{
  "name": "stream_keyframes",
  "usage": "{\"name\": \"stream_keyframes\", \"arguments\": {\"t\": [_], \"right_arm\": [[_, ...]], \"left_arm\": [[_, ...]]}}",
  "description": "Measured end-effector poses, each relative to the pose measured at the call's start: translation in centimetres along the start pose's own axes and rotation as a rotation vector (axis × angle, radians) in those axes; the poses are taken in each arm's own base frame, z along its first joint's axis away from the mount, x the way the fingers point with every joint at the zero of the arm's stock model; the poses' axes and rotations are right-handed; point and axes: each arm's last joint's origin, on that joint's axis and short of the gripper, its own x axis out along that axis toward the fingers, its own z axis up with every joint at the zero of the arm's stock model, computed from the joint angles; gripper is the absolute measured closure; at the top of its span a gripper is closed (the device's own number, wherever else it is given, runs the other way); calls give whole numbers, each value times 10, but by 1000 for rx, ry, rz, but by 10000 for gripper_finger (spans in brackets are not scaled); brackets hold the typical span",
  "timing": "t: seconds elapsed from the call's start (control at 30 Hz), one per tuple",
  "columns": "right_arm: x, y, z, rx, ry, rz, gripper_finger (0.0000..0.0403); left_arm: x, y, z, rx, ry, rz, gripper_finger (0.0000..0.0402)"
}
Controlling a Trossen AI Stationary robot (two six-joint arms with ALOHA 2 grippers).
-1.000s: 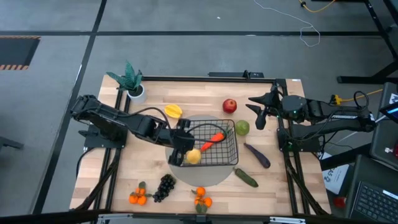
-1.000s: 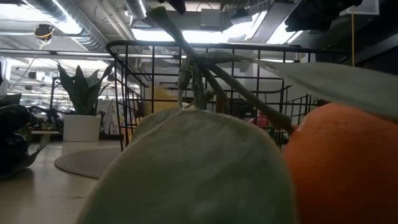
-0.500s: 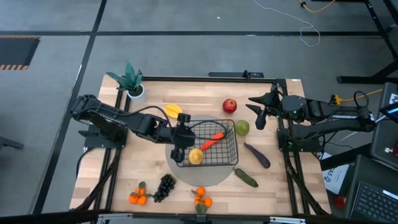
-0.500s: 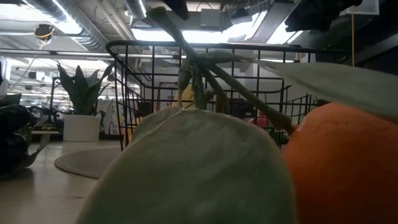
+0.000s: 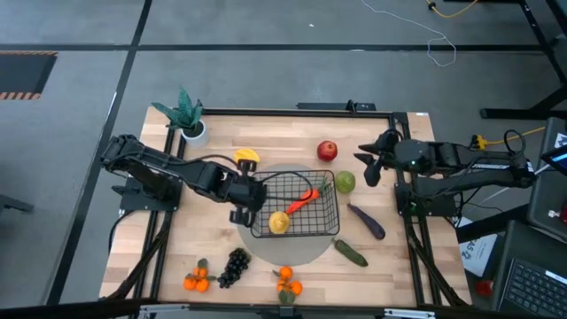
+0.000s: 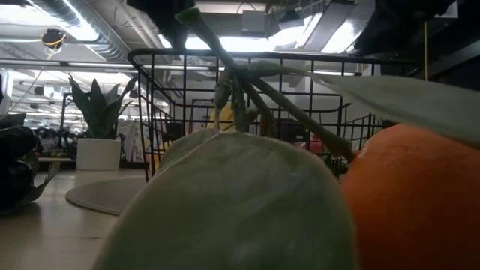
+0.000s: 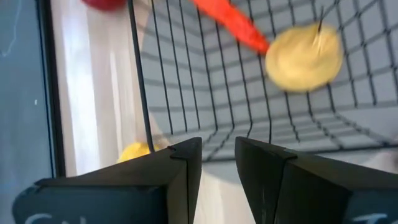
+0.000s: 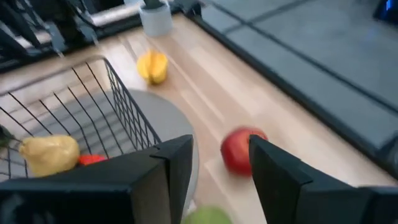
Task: Build produce basket
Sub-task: Put the green pear into the wire basket
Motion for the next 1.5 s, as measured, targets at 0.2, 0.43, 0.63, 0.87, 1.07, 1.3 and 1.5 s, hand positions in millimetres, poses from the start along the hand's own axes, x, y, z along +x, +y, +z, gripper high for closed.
{"name": "stream_keyframes", "arguments": {"t": [0.2,0.43,0.63,0.87,1.07,1.3,1.5], "right_arm": [[-1,-4,-10,76,95,-42,253],[5,-3,-22,161,186,13,253],[19,-4,-42,193,257,-27,253],[30,-5,-60,212,296,-64,253],[30,-4,-58,222,274,-54,253],[31,-4,-58,224,269,-51,253],[31,-4,-57,223,263,-49,253]], "left_arm": [[0,0,-7,-20,69,3,315],[-3,-4,-14,-121,127,8,315],[-6,-11,-14,-95,119,-3,315],[-10,-18,-16,-77,121,2,315],[-18,-17,-27,-69,186,56,315],[-38,0,-43,-109,196,228,315],[-81,25,-74,-229,97,238,315]]}}
